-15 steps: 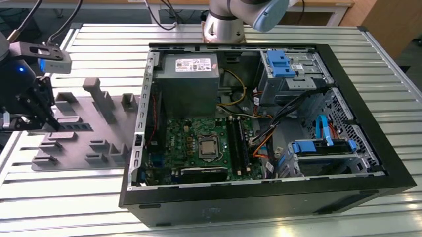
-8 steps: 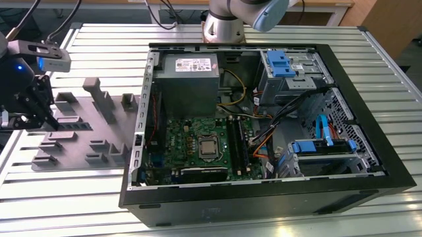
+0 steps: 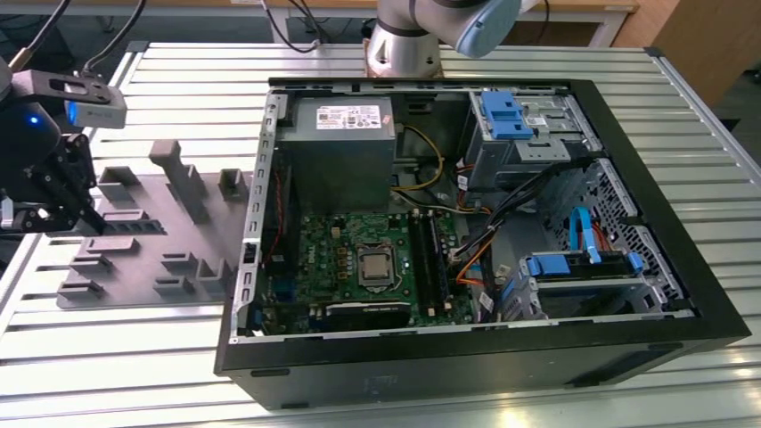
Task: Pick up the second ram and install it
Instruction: 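Pick up the second ram and move it above second insertion slot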
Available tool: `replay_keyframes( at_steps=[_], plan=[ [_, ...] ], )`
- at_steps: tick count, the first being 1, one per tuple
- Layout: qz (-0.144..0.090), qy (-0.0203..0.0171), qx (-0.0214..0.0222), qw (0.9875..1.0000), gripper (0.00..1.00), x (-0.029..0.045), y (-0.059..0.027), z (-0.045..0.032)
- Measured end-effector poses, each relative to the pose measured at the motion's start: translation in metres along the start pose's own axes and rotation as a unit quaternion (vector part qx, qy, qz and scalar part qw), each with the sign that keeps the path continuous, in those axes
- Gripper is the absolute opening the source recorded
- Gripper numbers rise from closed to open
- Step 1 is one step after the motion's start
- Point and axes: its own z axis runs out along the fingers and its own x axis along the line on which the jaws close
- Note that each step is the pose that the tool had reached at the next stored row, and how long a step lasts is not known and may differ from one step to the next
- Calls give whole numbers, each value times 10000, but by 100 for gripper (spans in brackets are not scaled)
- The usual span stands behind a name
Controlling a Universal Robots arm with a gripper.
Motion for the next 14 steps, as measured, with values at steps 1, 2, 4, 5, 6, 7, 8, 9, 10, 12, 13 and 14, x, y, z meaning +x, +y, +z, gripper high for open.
replay_keyframes(
  at_steps=[1, 2, 4, 5, 6, 7, 8, 9, 10, 12, 13, 14],
  plan=[
    [0, 0, 0, 10000, 14, 0, 0, -3],
    [0, 0, 0, 10000, 14, 0, 0, -6],
    [0, 0, 0, 10000, 14, 0, 0, -12],
    [0, 0, 0, 10000, 14, 1, 0, -14],
    [0, 0, 0, 10000, 14, 1, -1, -17],
    [0, 0, 0, 10000, 14, 1, -1, -20],
    [0, 0, 0, 10000, 14, 1, -1, -24],
    [0, 0, 0, 10000, 14, 1, -1, -27],
    [0, 0, -1, 10000, 14, 1, -1, -30],
    [0, 0, -1, 10000, 14, 1, -1, -37],
    [0, 0, -1, 10000, 14, 2, -1, -42],
    [0, 1, -1, 10000, 14, 2, -1, -47]
  ],
)
